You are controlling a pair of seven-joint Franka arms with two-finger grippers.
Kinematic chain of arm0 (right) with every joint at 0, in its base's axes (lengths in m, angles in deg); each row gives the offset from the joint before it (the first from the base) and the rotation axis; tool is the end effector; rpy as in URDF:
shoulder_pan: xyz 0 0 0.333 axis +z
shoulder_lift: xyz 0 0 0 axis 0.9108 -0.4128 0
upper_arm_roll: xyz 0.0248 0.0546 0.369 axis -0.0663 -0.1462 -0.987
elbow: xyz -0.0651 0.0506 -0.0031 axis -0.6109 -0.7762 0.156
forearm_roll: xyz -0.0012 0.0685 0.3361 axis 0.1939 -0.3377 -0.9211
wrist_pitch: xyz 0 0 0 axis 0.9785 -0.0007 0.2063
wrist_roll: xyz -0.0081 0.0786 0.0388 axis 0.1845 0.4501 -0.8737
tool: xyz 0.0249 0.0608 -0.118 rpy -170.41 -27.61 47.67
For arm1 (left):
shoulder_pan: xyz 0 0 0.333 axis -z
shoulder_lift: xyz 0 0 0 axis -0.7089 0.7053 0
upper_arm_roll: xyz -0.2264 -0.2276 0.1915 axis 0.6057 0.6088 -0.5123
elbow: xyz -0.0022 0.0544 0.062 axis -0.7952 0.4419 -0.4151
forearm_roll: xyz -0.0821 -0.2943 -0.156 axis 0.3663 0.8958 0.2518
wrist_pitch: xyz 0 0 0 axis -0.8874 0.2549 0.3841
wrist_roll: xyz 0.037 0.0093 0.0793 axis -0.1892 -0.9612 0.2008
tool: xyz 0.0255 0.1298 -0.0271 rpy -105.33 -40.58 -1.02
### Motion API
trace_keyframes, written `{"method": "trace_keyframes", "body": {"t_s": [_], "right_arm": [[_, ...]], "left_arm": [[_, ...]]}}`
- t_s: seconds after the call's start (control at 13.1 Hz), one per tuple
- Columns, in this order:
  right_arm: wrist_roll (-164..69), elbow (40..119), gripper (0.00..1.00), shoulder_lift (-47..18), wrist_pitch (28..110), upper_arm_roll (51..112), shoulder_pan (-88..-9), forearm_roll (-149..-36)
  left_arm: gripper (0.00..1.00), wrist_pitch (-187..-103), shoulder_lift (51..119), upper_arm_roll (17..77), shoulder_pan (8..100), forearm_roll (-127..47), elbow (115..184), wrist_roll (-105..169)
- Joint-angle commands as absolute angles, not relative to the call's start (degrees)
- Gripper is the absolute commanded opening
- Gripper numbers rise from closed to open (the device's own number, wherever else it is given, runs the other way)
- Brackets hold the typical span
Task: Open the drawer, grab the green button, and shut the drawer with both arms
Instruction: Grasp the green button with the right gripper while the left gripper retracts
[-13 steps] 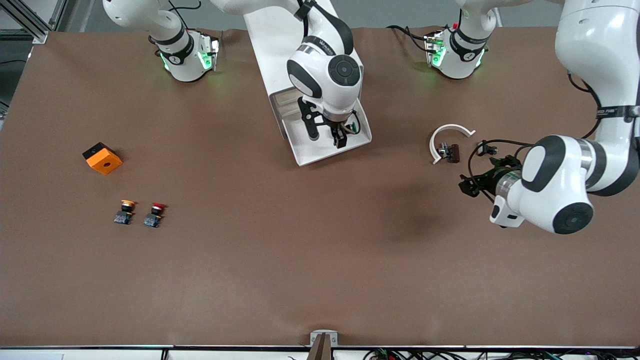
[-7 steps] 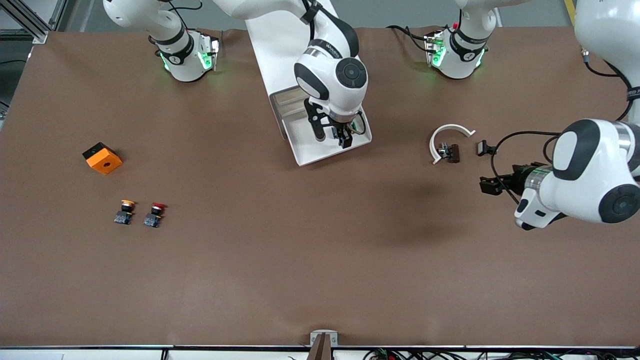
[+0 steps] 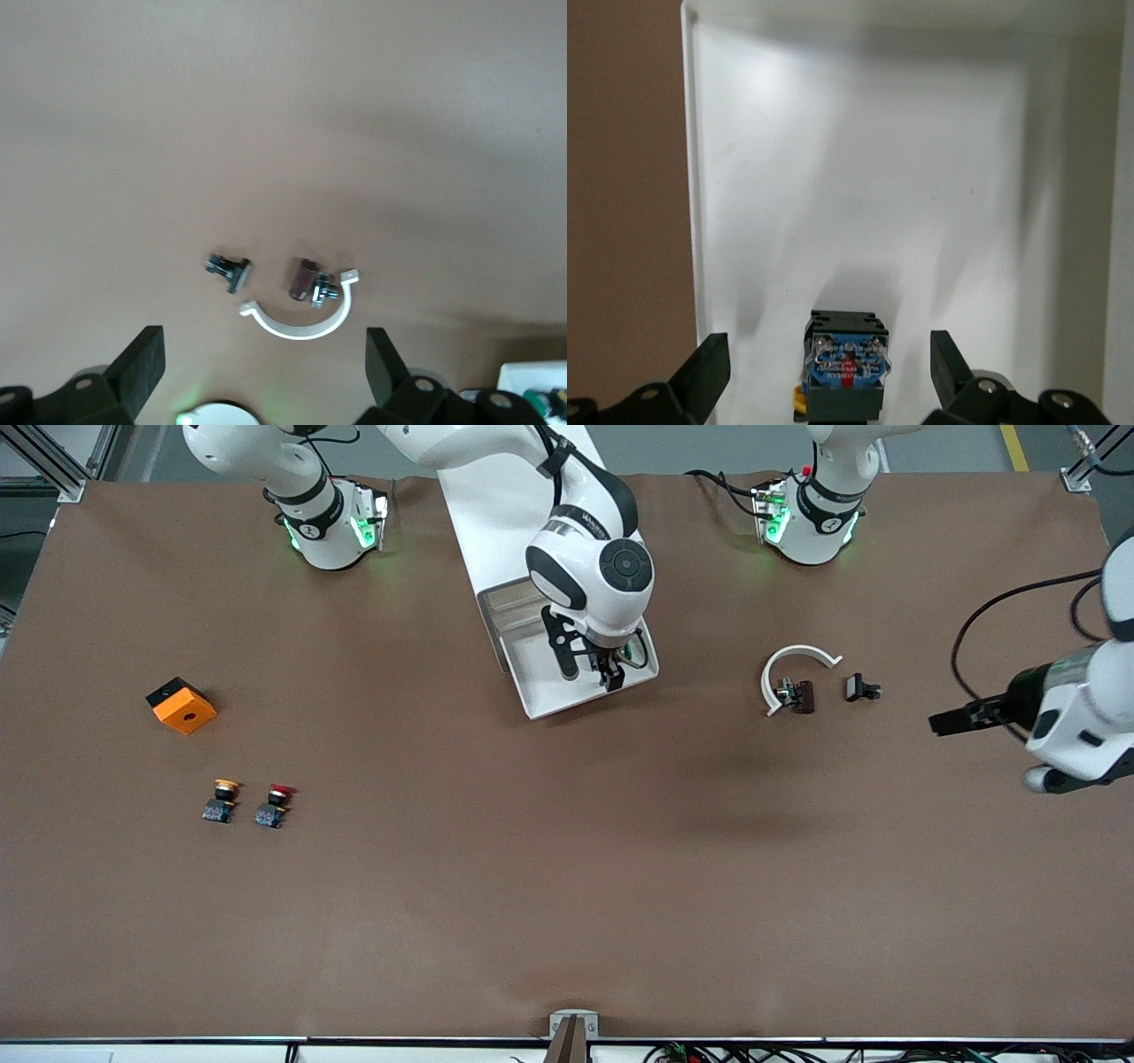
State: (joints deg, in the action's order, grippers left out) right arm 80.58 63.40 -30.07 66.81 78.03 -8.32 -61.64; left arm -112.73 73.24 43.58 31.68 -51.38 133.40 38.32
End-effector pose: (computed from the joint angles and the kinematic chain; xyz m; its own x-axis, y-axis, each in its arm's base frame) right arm 0.3811 0.5812 0.3193 0.3399 -0.9402 0.0212 -0.9292 -0.3323 0.1619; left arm 0.5659 0.0133 0.5687 0.9559 0.2035 -0.2117 0.2014 -0.9790 -0.0319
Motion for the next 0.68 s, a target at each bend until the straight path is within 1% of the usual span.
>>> {"method": "trace_keyframes", "body": {"t_s": [0.0, 0.08, 0.23, 0.3, 0.46, 0.53, 0.61], "right_arm": [[80.02, 61.79, 1.00, -31.37, 66.72, 78.37, -7.52, -62.72], [79.93, 61.79, 1.00, -31.46, 66.80, 78.37, -7.52, -62.80], [79.93, 61.79, 1.00, -31.63, 67.42, 78.37, -7.52, -62.80], [79.67, 61.79, 0.98, -31.89, 67.42, 78.29, -7.52, -62.80], [77.57, 61.88, 0.65, -31.90, 67.42, 78.28, -7.52, -64.28], [76.69, 61.88, 0.54, -31.90, 67.42, 78.37, -7.52, -65.17], [76.24, 61.88, 0.54, -31.90, 67.42, 78.29, -7.52, -65.35]], "left_arm": [[1.00, -113.02, 69.22, 43.94, 28.55, -52.30, 135.41, 27.98], [1.00, -113.02, 67.81, 43.94, 27.67, -52.30, 135.76, 25.76], [1.00, -114.16, 64.04, 43.85, 26.17, -52.30, 138.65, 21.45], [1.00, -115.56, 61.76, 44.02, 24.94, -52.04, 140.58, 19.52], [1.00, -118.81, 57.18, 43.94, 24.58, -51.34, 145.33, 18.27], [1.00, -118.91, 56.64, 44.11, 24.58, -51.25, 145.61, 18.27], [1.00, -118.91, 56.03, 44.29, 24.67, -51.25, 145.52, 18.53]]}}
